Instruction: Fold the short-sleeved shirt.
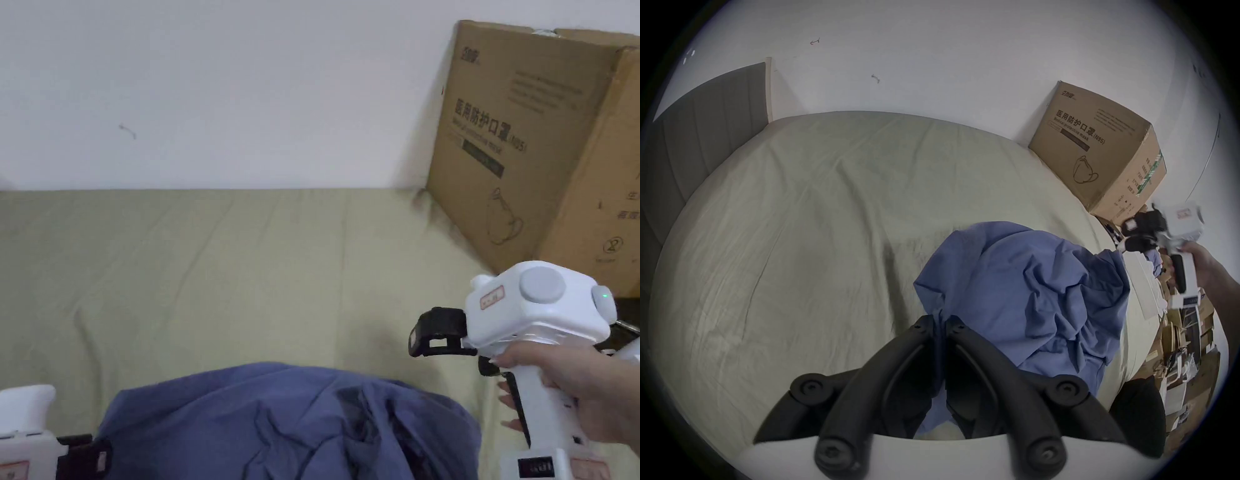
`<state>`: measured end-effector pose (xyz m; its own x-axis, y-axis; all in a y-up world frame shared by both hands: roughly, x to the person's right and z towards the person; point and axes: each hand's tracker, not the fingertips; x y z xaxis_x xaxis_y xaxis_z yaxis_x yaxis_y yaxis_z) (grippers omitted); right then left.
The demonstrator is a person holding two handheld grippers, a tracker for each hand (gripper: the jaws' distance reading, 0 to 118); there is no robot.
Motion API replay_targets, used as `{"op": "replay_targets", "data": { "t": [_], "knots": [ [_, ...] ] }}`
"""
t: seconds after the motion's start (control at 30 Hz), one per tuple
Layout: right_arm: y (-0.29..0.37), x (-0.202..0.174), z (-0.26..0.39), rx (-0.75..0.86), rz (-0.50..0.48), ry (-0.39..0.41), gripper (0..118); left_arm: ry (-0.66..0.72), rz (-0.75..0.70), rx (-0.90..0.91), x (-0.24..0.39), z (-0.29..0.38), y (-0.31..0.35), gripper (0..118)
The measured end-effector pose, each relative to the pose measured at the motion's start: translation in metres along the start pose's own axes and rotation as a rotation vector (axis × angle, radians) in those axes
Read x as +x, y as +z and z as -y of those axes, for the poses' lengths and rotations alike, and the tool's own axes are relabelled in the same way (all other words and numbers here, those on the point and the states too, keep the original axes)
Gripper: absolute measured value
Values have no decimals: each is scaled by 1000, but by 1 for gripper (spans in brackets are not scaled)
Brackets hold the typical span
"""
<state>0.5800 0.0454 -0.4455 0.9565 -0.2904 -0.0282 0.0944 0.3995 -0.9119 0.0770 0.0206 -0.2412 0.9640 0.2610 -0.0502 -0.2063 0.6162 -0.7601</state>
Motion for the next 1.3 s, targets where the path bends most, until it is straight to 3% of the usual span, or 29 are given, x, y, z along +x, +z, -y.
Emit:
{"op": "replay_targets", "data": {
  "t": [0.2,0.33,0.37,0.4,0.43,0.53,0.63,0.73,0.87,0.97,1.2,1.3],
  "knots": [
    [-55,-47,-6,-114,80,141,105,-17,-15,-30,-3,-2,-6,5],
    [-87,-75,-3,-248,35,293,99,0,-23,-48,-8,1,-14,5],
    [-92,-78,-2,-281,25,317,88,0,-27,-53,-12,1,-19,5],
    [-94,-81,-2,-301,17,342,59,1,-33,-59,-14,1,-22,5],
    [-92,-83,-1,-282,26,356,8,0,-37,-65,-15,2,-24,5],
    [-76,-82,4,-188,66,375,6,8,-44,-73,-15,3,-21,5],
    [-39,-77,8,-109,-38,331,6,19,-43,-64,-15,1,-16,5],
    [0,-73,7,-46,-91,370,6,18,-41,-44,-8,-6,0,5],
    [76,-79,24,82,-139,452,6,6,-2,32,14,-23,45,5],
    [136,-81,33,187,-216,448,6,1,81,118,28,-44,88,5],
    [250,-84,22,380,-227,453,6,-98,93,336,77,-111,189,5],
    [290,-86,11,487,-225,416,6,-104,98,394,98,-139,222,5]
  ]
}}
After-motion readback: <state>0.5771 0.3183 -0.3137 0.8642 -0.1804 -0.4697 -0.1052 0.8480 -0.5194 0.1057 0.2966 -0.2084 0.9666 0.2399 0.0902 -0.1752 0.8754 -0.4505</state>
